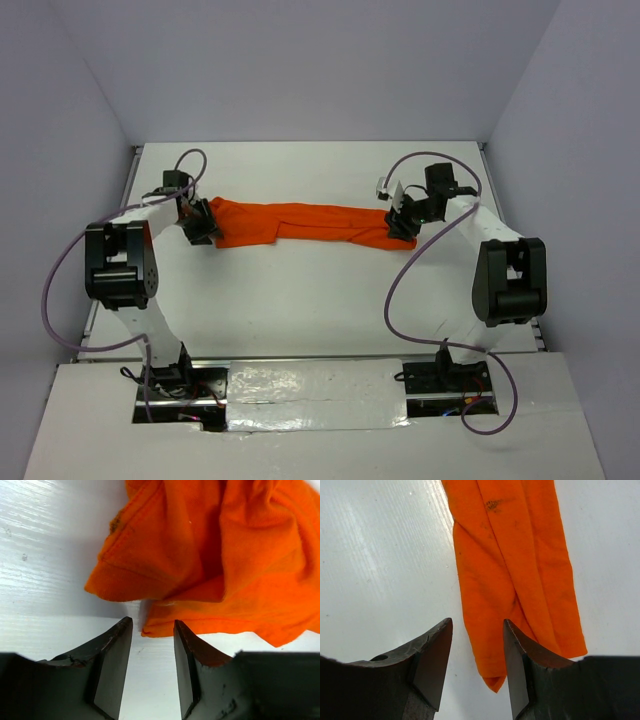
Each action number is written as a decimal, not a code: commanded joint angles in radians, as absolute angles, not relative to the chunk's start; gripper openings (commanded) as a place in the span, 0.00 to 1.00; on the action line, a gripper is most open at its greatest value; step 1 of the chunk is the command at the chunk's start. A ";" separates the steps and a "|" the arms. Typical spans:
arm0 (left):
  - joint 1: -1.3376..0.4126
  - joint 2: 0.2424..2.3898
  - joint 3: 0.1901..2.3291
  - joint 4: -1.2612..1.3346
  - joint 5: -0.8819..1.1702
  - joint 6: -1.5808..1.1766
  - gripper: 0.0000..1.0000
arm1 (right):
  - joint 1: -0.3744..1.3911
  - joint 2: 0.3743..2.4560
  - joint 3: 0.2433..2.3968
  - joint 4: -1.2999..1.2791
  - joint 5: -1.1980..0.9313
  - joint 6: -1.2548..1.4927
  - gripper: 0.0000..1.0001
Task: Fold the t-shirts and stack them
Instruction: Fold the other side of the tshirt into a rectangle
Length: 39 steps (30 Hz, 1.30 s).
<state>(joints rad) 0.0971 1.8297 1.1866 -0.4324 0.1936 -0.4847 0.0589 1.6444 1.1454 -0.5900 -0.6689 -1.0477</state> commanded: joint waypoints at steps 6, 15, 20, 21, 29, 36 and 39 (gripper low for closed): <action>0.015 1.878 1.180 -0.419 0.104 -0.454 0.47 | 0.057 1.589 1.149 -0.563 -0.706 -1.023 0.52; -0.020 1.859 1.187 -0.439 0.117 -0.491 0.08 | 0.037 1.566 1.132 -0.561 -0.710 -1.031 0.52; -0.017 1.781 1.256 -0.482 0.158 -0.514 0.00 | 0.034 1.560 1.121 -0.560 -0.715 -1.031 0.52; -0.015 1.773 1.294 -0.489 0.172 -0.520 0.00 | 0.032 1.559 1.120 -0.558 -0.715 -1.031 0.52; 0.064 1.769 1.446 -0.459 0.418 -0.650 0.00 | 0.032 1.555 1.114 -0.555 -0.715 -1.029 0.52; 0.094 1.904 1.565 -0.425 0.575 -0.696 0.00 | 0.028 1.557 1.111 -0.552 -0.713 -1.028 0.52; 0.100 1.943 1.586 -0.417 0.594 -0.684 0.00 | 0.025 1.551 1.111 -0.551 -0.712 -1.029 0.52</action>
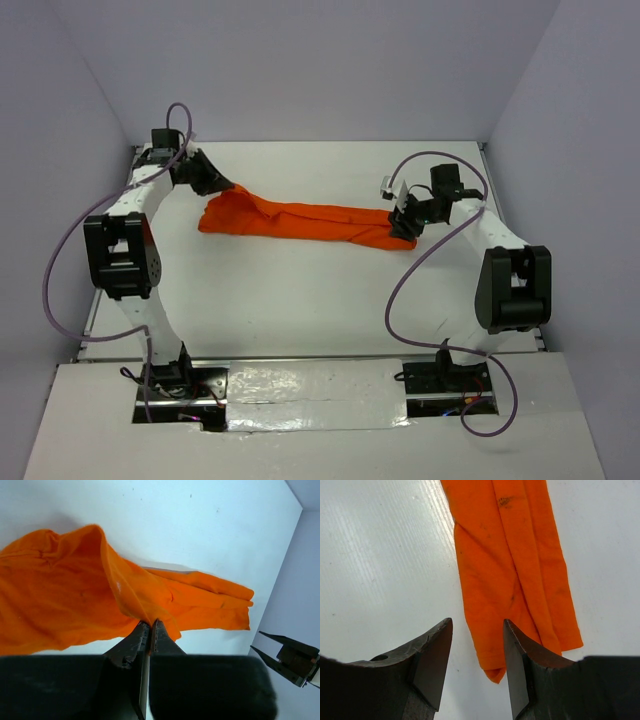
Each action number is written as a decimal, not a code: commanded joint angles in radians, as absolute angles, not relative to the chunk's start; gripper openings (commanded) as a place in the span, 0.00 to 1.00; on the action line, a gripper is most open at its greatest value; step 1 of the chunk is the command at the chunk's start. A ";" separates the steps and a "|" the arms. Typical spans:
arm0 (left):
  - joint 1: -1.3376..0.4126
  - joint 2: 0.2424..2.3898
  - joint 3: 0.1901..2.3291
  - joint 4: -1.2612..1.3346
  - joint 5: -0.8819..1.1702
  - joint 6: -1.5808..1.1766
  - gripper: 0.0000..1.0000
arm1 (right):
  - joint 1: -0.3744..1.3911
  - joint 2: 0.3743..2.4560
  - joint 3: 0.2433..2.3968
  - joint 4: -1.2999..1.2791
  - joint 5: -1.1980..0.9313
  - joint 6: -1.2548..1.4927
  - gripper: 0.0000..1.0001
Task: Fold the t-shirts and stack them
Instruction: Fold the other side of the tshirt into a rectangle
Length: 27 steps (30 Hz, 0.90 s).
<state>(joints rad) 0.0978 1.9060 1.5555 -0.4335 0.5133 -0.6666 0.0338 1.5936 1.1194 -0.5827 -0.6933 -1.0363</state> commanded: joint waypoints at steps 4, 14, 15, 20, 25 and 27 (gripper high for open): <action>0.106 1.957 1.563 -0.405 0.600 -0.652 0.00 | 0.017 1.552 1.109 -0.554 -0.710 -1.034 0.52; 0.140 1.957 1.410 -0.384 0.528 -0.563 0.00 | 0.012 1.578 1.130 -0.571 -0.719 -1.031 0.53; 0.147 1.960 1.410 -0.383 0.531 -0.564 0.00 | 0.014 1.583 1.134 -0.574 -0.719 -1.029 0.53; 0.163 1.970 1.450 -0.376 0.560 -0.594 0.00 | 0.020 1.649 1.181 -0.581 -0.693 -1.017 0.53; 0.164 1.967 1.496 -0.379 0.574 -0.621 0.00 | 0.034 1.706 1.230 -0.572 -0.657 -1.011 0.55; 0.164 1.956 1.490 -0.376 0.574 -0.617 0.00 | 0.035 1.723 1.252 -0.565 -0.632 -1.019 0.56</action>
